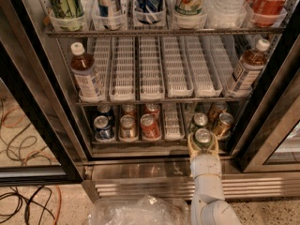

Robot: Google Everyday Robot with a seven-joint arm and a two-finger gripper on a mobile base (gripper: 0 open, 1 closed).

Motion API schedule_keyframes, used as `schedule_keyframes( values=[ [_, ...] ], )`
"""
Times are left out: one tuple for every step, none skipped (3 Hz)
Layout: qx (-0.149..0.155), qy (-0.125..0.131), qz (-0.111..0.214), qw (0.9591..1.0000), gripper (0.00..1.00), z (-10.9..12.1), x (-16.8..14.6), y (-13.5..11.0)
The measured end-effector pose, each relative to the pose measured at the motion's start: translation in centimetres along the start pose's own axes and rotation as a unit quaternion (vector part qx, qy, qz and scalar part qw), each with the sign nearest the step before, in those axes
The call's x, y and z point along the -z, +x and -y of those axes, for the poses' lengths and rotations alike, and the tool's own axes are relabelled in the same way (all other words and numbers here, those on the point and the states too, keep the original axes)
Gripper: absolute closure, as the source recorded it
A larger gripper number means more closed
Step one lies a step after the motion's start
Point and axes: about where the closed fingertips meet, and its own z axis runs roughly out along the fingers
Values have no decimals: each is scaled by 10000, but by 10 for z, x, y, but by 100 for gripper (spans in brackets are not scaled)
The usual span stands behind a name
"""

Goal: Pick green can from bottom shelf of fridge

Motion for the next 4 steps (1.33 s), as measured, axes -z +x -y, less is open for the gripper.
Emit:
schedule_keyframes(
  values=[
    [182, -337, -55, 9993, 100, -5, 30, 3],
    [517, -817, -213, 9951, 100, -10, 69, 13],
    [882, -1379, -336, 9859, 100, -18, 103, 22],
    [880, -1375, -339, 9860, 100, -18, 103, 22]
  ],
)
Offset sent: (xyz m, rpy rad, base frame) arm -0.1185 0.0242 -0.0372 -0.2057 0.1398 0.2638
